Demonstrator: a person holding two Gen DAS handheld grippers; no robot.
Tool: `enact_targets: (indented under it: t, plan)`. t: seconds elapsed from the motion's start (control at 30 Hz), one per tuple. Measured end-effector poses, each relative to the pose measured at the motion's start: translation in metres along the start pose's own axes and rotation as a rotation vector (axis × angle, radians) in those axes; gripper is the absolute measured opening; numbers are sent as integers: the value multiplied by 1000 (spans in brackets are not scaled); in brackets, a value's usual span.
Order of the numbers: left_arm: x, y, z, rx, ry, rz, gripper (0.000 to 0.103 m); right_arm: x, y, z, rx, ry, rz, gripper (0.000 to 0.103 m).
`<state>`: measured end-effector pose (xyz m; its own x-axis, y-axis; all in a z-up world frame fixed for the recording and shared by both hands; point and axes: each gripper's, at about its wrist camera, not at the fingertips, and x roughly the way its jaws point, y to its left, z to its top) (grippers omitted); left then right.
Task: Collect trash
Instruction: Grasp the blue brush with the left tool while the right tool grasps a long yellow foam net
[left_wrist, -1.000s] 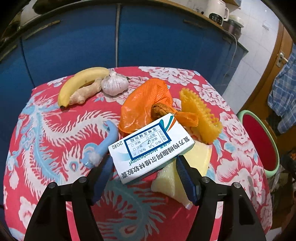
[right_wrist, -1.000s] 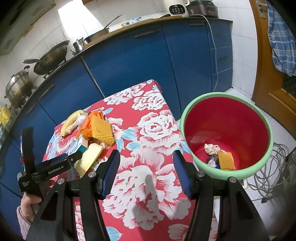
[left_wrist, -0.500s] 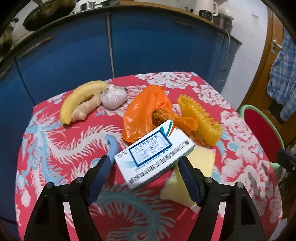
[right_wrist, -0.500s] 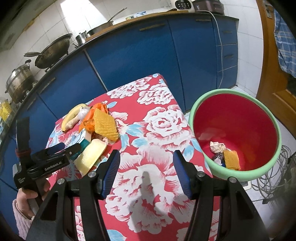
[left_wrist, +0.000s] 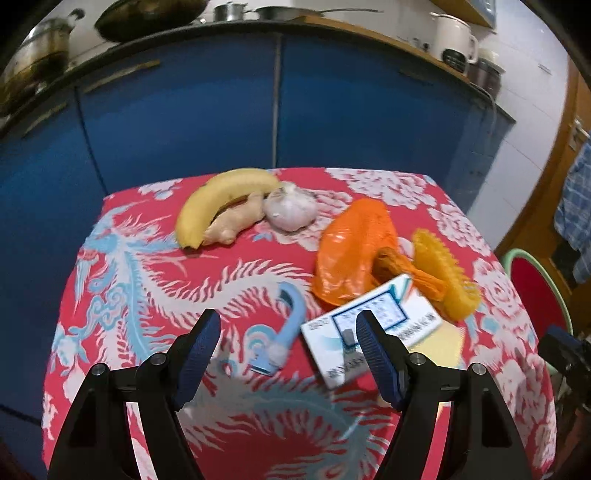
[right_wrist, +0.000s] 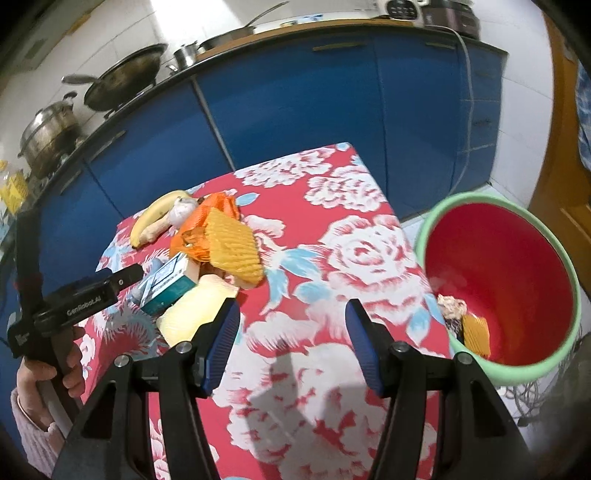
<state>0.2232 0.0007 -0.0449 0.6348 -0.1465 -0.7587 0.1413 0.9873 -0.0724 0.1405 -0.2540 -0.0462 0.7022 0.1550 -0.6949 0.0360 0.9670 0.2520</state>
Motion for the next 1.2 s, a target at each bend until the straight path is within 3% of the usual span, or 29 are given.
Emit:
enact_targets:
  t: [0.4,0.53,0.67,0.8,0.93,1.0,1.07,1.2]
  plan:
    - [22,27,-12,-101,63,47,74,55,31,21,-97,62,9,61]
    - [30,32,-16,-128,85,14,74,76,39,24,-122,94,4,61]
    - [33,29,-16,-105,71,29,74,91,41,28,-123,111,-1,61]
    - [35,25,-17,-73,60,38,71,99,40,30,-119,120,2,54]
    - [35,24,-17,-54,55,45,62,105,39,30,-121,123,-3,46]
    - [34,21,-17,-38,52,61,53,106,38,30,-124,118,-8,43]
    - [34,20,-18,-30,50,62,38,106,36,30,-121,113,-7,37]
    - [32,18,-18,-30,50,36,21,106,33,30,-117,108,-5,17]
